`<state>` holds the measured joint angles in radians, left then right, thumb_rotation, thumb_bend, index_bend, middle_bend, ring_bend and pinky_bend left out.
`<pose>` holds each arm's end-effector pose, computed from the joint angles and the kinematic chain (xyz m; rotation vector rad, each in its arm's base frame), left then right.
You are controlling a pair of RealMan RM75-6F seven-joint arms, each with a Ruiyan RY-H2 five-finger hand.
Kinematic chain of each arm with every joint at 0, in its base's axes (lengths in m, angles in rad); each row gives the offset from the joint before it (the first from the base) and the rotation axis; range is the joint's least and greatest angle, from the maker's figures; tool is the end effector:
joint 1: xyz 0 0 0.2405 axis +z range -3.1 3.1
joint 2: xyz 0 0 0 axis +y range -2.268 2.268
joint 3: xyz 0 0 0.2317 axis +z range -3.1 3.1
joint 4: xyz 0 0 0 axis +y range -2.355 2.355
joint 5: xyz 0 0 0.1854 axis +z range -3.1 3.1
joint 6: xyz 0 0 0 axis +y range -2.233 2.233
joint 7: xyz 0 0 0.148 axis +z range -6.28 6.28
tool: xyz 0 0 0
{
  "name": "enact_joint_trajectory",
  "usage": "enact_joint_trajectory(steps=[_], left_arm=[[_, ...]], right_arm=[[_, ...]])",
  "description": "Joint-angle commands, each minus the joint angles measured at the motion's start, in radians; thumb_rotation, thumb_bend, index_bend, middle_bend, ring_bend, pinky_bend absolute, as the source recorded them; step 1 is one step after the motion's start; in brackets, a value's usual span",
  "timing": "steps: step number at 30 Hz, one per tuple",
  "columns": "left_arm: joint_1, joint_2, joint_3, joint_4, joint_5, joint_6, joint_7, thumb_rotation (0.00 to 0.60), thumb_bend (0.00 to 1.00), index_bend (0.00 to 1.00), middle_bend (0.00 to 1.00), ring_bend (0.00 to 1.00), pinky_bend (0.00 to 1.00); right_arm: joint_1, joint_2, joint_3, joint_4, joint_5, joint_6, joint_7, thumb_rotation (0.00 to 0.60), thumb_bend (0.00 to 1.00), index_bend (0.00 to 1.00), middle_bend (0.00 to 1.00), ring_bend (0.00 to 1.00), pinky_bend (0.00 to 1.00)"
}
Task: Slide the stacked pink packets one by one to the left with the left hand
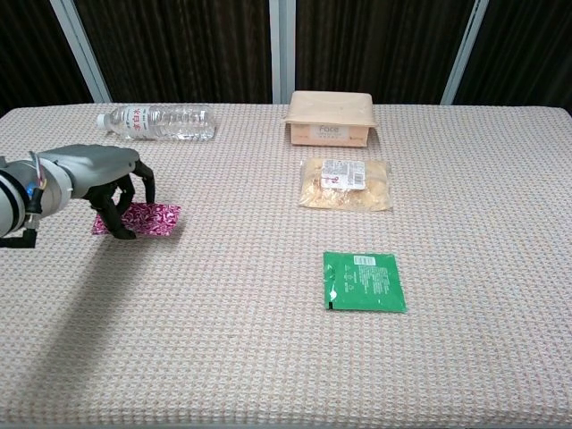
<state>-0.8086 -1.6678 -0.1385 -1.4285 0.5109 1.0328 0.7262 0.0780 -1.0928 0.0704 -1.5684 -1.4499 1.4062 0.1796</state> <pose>-0.1758 0.3219 -0.0270 -1.6936 -1.1222 -0.4689 -0.2999 -0.1832 0.1788 1.3104 -1.0533 0.9291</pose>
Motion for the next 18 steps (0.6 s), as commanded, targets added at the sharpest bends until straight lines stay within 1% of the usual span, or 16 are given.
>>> enact_joint_trajectory(steps=[1, 9, 13, 18], left_arm=[[-0.006, -0.001, -0.031, 0.045, -0.083, -0.009, 0.02, 0.6, 0.24, 0.46, 0.79, 0.79, 0.93], [-0.024, -0.031, -0.07, 0.132, -0.172, -0.044, 0.029, 0.6, 0.24, 0.46, 0.79, 0.79, 0.94], [-0.031, -0.042, -0.072, 0.15, -0.198, -0.062, 0.038, 0.6, 0.24, 0.46, 0.79, 0.79, 0.94], [-0.031, -0.049, -0.067, 0.161, -0.197, -0.073, 0.038, 0.6, 0.23, 0.46, 0.79, 0.79, 0.94]], right_arm=[[0.0, -0.002, -0.001, 0.0, -0.001, -0.001, 0.001, 0.463, 0.06, 0.16, 0.16, 0.07, 0.03], [-0.003, 0.003, -0.001, -0.003, -0.001, 0.006, -0.001, 0.466, 0.06, 0.16, 0.16, 0.07, 0.03], [-0.005, 0.006, -0.002, -0.006, 0.001, 0.006, -0.003, 0.465, 0.05, 0.16, 0.16, 0.07, 0.03], [-0.006, 0.007, -0.002, -0.007, 0.004, 0.007, -0.004, 0.472, 0.05, 0.16, 0.16, 0.07, 0.03]])
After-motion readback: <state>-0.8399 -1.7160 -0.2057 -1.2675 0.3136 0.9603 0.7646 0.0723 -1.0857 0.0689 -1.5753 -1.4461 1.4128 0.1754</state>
